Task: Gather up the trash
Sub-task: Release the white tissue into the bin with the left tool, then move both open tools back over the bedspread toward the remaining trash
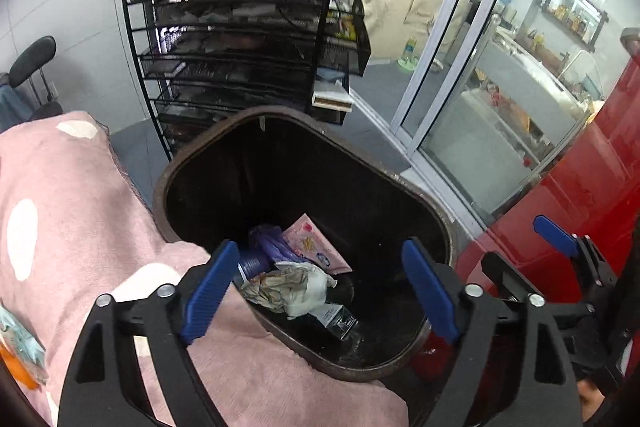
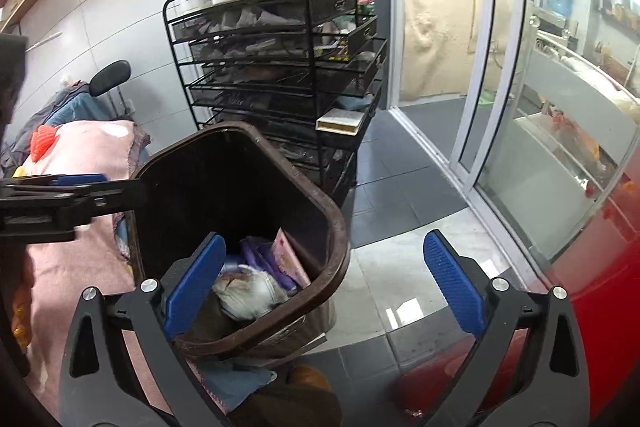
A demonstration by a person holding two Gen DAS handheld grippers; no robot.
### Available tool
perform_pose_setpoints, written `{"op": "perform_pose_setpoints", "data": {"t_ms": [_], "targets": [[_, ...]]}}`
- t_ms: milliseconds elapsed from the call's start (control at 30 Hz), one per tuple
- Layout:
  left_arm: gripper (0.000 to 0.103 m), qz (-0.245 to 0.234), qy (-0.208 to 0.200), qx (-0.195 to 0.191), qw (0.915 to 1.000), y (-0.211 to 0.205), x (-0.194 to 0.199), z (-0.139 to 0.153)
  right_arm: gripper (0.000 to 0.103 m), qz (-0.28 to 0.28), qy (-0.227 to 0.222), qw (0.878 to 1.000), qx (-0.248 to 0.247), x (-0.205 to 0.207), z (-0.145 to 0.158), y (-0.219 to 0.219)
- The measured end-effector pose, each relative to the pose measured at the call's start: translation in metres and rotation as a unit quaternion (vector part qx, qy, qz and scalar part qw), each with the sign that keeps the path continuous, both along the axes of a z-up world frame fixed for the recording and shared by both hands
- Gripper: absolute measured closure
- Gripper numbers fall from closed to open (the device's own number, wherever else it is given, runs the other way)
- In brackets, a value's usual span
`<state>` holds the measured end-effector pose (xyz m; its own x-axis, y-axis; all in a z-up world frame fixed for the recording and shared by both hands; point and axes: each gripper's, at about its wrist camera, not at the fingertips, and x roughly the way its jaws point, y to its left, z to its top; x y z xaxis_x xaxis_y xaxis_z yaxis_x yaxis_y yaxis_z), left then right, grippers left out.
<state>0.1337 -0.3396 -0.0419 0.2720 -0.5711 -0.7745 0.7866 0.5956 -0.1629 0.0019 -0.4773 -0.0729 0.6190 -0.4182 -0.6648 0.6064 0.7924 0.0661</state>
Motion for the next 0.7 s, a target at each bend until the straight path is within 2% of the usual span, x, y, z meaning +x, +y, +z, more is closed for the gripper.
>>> {"op": "perform_pose_setpoints", "data": {"t_ms": [200,367,533,700], "targets": [[0.007,0.031,-0.052,-0.047,0.997,0.042,-0.012,0.024,0.005,0.014,-0.023,0.999,-0.023,0.006,0.008,0.011],[0.006,0.073,-0.085,-0.058,0.992,0.087,-0.02,0.034,0.005,0.054,-0.039,0.998,-0.02,0.021,0.017,0.026],[0.005,0.124,-0.089,-0.074,0.9855,0.135,-0.019,0.039,0.005,0.111,-0.061,0.992,0.012,0.038,0.027,0.046],[0.005,0.186,-0.084,-0.069,0.9764,0.184,-0.014,0.035,0.005,0.169,-0.059,0.984,0.013,0.063,0.034,0.078]]}}
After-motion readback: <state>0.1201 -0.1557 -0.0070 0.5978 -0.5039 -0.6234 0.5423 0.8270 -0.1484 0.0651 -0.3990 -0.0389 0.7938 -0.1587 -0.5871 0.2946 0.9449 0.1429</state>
